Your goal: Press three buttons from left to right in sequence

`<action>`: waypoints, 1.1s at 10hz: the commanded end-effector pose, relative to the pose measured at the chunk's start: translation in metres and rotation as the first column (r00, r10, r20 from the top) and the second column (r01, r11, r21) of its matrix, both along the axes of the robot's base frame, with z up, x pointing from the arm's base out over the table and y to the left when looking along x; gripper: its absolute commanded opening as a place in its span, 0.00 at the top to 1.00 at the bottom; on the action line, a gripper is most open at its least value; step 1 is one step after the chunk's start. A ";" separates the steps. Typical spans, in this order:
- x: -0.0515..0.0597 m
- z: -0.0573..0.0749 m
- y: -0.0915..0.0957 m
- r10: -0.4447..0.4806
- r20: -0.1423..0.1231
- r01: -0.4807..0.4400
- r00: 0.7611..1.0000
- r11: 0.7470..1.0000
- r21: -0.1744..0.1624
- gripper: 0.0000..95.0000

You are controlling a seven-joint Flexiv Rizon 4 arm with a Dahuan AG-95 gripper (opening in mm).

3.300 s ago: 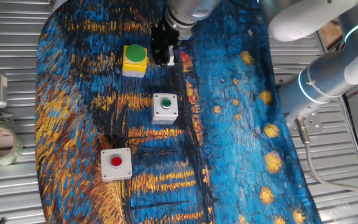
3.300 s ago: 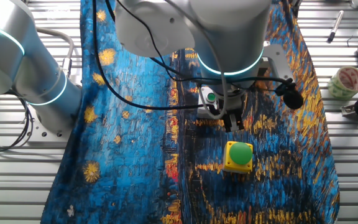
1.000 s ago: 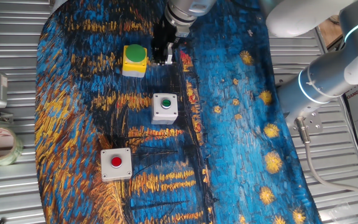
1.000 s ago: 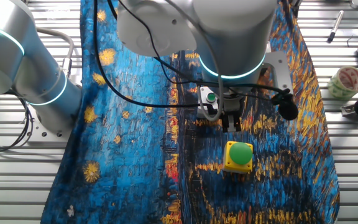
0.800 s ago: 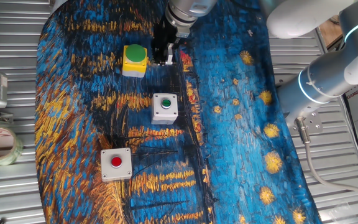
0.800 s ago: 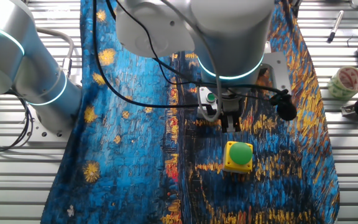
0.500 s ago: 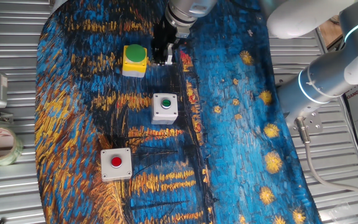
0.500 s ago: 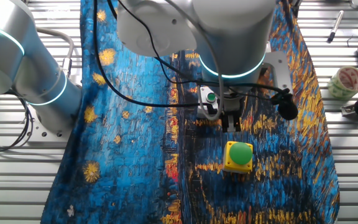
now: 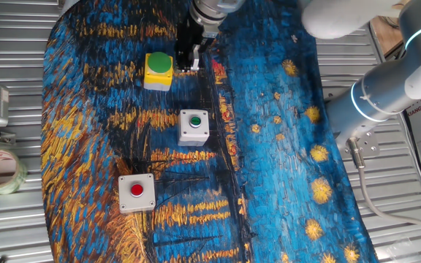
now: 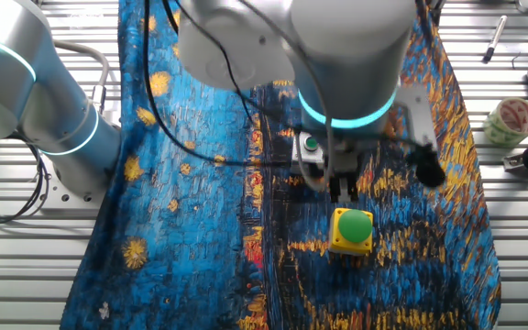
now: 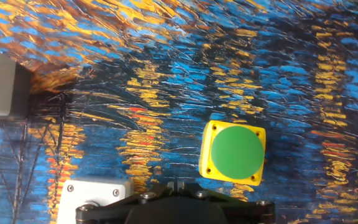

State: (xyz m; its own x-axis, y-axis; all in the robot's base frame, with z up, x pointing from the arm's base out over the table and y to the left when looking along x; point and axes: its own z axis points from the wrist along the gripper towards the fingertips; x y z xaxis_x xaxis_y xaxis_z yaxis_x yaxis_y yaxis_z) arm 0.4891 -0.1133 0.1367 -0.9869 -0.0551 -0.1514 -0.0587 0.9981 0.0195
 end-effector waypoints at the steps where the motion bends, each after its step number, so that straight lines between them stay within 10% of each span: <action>1: 0.003 0.000 -0.012 0.030 -0.003 -0.030 1.000 1.000 -0.005 1.00; 11: 0.026 -0.003 -0.039 0.067 0.000 -0.067 0.998 0.998 -0.018 1.00</action>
State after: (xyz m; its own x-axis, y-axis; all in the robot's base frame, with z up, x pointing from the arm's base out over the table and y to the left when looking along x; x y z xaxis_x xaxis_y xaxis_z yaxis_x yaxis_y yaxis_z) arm 0.5156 -0.1524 0.1327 -0.9808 -0.1224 -0.1515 -0.1236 0.9923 -0.0011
